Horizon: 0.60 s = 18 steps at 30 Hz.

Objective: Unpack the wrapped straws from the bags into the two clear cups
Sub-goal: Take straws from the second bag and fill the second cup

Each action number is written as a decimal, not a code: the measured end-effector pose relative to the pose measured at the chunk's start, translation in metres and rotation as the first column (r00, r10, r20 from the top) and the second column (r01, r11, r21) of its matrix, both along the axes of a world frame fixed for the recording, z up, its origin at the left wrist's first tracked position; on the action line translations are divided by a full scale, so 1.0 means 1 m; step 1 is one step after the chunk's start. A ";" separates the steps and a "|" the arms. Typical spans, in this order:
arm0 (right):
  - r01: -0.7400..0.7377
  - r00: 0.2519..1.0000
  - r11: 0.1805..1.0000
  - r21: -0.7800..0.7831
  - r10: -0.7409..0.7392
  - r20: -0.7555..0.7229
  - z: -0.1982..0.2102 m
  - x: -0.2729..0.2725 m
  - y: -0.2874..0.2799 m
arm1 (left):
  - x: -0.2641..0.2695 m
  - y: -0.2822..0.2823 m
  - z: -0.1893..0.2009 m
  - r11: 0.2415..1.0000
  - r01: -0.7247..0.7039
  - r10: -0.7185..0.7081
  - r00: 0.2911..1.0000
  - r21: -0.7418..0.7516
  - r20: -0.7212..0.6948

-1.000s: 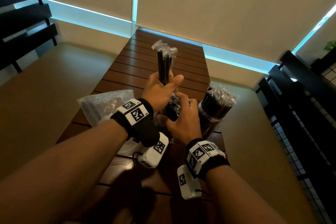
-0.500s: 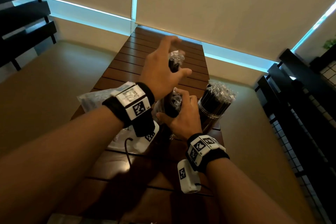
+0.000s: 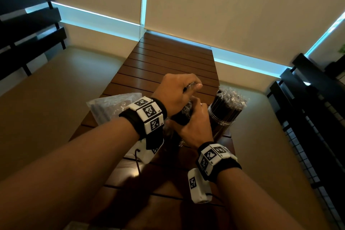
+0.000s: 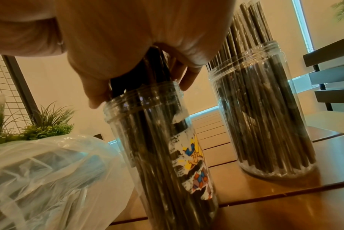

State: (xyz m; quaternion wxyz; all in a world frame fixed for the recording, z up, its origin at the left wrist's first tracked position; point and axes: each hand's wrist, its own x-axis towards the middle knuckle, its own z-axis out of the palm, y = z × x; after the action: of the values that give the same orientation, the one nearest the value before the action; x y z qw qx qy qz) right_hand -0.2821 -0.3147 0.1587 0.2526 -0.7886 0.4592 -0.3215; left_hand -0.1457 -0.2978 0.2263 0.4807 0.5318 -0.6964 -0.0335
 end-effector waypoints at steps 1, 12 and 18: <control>-0.003 1.000 1.000 -0.003 0.003 -0.003 0.000 0.000 0.000 | 0.001 0.000 0.001 1.000 0.005 -0.005 1.000 0.011 0.004; 0.019 1.000 0.999 -0.045 -0.020 -0.015 -0.001 0.002 0.002 | 0.008 0.008 -0.009 0.992 -0.034 -0.006 0.951 0.123 0.310; 0.020 1.000 0.998 -0.065 -0.021 -0.017 -0.003 0.001 0.002 | 0.010 0.012 -0.024 0.964 -0.102 -0.001 0.922 0.245 0.388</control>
State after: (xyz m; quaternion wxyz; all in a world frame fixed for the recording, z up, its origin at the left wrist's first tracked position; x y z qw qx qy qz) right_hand -0.2810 -0.3123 0.1555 0.2196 -0.7944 0.4589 -0.3320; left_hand -0.1358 -0.2859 0.2020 0.2616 0.6043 -0.7525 -0.0071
